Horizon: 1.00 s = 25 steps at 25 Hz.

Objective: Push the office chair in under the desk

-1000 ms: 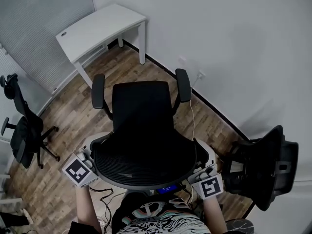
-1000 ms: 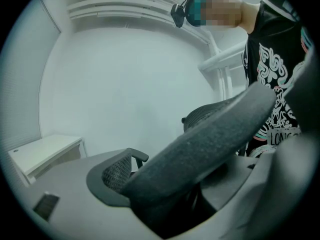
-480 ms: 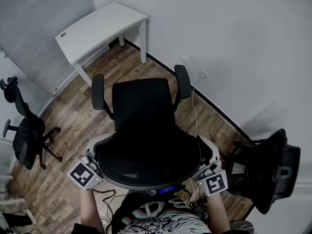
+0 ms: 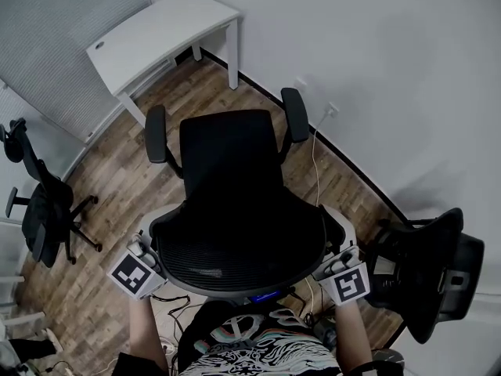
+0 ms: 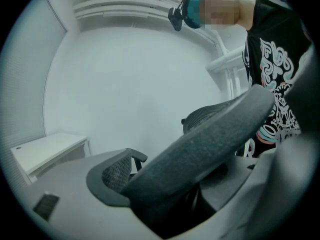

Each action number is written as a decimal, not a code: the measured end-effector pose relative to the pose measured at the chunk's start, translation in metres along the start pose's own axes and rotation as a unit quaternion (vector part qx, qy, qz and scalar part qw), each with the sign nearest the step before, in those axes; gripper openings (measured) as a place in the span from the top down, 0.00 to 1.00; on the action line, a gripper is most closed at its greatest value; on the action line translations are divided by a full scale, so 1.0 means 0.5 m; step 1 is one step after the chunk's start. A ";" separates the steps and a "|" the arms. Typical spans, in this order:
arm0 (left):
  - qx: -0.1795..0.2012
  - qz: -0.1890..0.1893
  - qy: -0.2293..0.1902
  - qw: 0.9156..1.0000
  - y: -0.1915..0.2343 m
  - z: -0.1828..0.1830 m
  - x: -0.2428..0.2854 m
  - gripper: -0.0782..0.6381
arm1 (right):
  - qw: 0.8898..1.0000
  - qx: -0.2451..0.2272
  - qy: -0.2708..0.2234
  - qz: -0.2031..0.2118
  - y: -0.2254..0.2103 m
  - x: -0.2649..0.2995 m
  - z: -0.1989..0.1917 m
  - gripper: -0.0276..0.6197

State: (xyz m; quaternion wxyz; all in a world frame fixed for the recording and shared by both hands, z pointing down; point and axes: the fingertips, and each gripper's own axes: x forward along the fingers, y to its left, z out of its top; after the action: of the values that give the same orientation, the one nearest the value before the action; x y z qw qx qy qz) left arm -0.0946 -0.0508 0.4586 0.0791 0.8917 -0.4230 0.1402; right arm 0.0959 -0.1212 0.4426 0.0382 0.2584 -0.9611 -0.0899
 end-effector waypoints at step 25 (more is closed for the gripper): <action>-0.010 -0.004 -0.008 1.000 0.120 0.009 0.018 0.37 | 1.000 0.021 -0.004 -0.001 -0.040 0.116 -0.007 0.52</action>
State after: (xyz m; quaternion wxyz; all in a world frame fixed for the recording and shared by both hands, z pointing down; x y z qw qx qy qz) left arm -0.1349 -0.0965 0.4585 0.0856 0.8936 -0.4214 0.1288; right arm 0.0558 -0.1678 0.4435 0.0288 0.2601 -0.9625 -0.0710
